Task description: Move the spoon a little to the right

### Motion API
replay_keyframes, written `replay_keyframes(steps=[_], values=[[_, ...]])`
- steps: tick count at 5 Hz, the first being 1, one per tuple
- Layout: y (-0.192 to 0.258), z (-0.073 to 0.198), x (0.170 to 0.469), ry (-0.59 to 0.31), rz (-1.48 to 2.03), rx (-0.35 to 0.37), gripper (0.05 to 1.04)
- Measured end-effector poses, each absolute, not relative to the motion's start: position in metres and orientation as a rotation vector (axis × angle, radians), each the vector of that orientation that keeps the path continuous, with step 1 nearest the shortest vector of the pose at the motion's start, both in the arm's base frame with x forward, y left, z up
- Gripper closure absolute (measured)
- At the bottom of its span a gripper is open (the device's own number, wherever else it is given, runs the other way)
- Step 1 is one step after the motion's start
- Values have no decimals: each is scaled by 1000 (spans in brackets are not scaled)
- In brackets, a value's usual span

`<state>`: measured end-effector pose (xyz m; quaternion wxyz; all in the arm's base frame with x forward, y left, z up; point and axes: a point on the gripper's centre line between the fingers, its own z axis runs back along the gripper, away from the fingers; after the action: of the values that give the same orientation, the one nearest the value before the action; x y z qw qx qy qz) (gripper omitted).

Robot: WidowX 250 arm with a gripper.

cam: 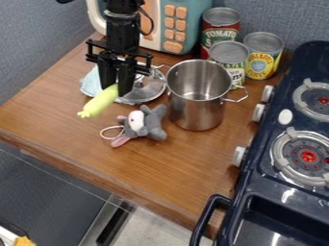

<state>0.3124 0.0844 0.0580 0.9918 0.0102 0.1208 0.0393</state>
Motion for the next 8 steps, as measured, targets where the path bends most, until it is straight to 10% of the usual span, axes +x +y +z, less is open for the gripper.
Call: replay_keyframes(steps=[6, 7, 8], values=[[120, 16, 286, 143, 253, 91, 758], [118, 15, 287, 140, 241, 68, 689], [110, 20, 291, 111, 207, 15, 378]])
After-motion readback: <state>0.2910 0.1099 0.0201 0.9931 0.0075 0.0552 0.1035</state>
